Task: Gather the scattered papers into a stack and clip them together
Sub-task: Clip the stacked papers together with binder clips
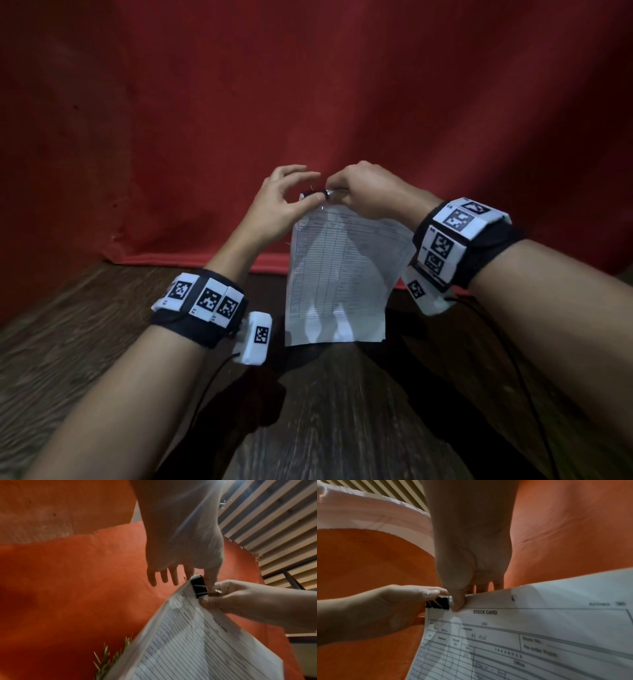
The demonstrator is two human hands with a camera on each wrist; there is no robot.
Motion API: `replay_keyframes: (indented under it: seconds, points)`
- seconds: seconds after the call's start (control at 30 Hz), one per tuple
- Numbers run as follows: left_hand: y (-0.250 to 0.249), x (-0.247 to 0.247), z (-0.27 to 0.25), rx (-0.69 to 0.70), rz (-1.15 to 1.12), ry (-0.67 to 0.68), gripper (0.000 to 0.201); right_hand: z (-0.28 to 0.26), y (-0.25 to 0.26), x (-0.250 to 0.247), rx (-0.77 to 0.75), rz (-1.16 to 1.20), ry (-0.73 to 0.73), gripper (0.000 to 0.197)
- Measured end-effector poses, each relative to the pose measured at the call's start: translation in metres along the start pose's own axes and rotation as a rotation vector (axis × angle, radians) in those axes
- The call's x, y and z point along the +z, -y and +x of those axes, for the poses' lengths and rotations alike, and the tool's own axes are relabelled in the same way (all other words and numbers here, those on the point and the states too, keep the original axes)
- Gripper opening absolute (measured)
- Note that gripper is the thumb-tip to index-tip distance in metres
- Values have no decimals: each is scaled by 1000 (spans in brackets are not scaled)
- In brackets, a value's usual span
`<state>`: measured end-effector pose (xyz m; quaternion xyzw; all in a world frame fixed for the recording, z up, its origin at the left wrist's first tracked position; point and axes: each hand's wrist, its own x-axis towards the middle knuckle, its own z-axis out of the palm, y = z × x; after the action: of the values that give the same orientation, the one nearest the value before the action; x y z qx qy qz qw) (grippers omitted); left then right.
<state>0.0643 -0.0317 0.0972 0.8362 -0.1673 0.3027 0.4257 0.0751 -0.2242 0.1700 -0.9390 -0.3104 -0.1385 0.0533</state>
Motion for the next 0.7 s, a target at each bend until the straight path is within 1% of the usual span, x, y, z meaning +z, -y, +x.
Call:
replay_keyframes:
  seconds: [0.03,0.1,0.17,0.2,0.27,0.3,0.33,0.4,0.43,0.5,0.57,0.6,0.63,0.67,0.7]
  points:
    - [0,-4,0,-11,57,50,50,-1,0,0,-8,1,2,18]
    - [2,-10,0,-11,194,109,47,-2,2,-1,-17,-6,0,19]
    - [3,-11,-1,-16,261,119,33,-4,4,-4,-9,-7,2,19]
    - [6,-11,-1,-17,235,119,25,-4,6,-6,-2,-6,2,21]
    - [10,-11,-3,-26,52,135,14,-6,9,-8,7,11,4,28]
    - [11,-10,-6,-37,-73,142,13,-7,10,-9,10,23,12,28]
    - [12,-8,-8,-49,-192,135,13,-8,12,-11,7,36,21,24]
    - [12,-3,-13,-87,-340,56,14,-14,14,-13,18,52,31,13]
    - [12,-1,-15,-106,-381,3,13,-17,11,-13,33,42,26,24]
    - [10,4,-20,-149,-480,-97,9,-23,-1,-12,85,-27,-1,58]
    - [9,6,-24,-197,-568,-165,7,-34,-22,-3,171,-63,-118,88]
    - [7,5,-25,-218,-598,-183,8,-43,-35,3,231,-5,-207,98]
    - [6,5,-26,-233,-630,-196,9,-52,-46,12,290,123,-292,103]
    - [4,4,-26,-242,-665,-204,10,-63,-55,22,329,329,-354,105]
    - [1,4,-25,-251,-694,-209,10,-74,-58,33,345,602,-388,104]
